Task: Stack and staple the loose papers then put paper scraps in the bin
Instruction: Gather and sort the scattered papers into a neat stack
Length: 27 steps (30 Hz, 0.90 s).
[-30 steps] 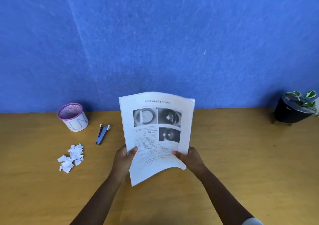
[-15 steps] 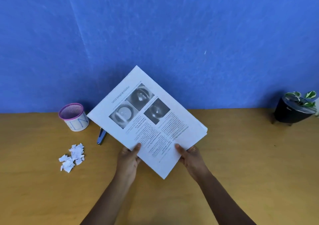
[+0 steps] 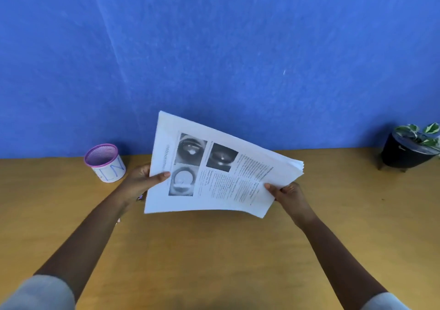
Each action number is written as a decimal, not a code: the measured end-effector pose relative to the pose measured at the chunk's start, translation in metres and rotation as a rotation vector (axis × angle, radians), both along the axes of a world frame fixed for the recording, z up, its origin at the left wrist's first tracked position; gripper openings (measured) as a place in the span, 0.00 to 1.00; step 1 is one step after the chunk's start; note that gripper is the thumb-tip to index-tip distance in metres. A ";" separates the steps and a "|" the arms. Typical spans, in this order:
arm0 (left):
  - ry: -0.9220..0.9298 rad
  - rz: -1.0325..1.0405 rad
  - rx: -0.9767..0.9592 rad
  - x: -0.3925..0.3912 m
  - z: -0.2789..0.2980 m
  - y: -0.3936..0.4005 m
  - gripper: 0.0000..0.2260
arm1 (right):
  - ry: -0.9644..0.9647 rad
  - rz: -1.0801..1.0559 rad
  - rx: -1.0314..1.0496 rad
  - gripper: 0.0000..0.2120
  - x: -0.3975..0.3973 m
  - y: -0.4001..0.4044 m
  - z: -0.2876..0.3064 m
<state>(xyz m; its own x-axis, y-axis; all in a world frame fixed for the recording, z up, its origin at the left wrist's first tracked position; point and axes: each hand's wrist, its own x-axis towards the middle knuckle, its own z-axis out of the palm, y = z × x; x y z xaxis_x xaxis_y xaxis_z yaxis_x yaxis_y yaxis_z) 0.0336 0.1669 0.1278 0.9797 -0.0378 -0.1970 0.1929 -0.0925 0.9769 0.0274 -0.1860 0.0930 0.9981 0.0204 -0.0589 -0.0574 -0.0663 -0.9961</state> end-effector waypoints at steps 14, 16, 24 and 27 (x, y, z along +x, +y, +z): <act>0.079 0.252 -0.075 -0.046 -0.069 -0.056 0.05 | 0.120 -0.083 -0.283 0.13 -0.003 0.003 -0.049; 0.138 0.295 -0.209 -0.054 -0.079 -0.061 0.06 | 0.156 -0.132 -0.260 0.20 -0.003 -0.001 -0.055; 0.261 0.341 -0.586 -0.092 -0.099 -0.102 0.09 | 0.354 -0.097 0.449 0.28 -0.029 0.022 -0.065; 0.255 0.309 -0.668 -0.100 -0.102 -0.110 0.11 | 0.242 -0.084 0.424 0.18 -0.030 0.031 -0.048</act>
<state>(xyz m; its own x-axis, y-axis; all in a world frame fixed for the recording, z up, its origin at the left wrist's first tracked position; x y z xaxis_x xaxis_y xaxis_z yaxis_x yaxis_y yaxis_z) -0.0667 0.0566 0.0257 0.8926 0.0395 -0.4491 0.3402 0.5947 0.7284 -0.0022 -0.1547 0.0453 0.9560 0.0124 -0.2930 -0.2779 0.3566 -0.8919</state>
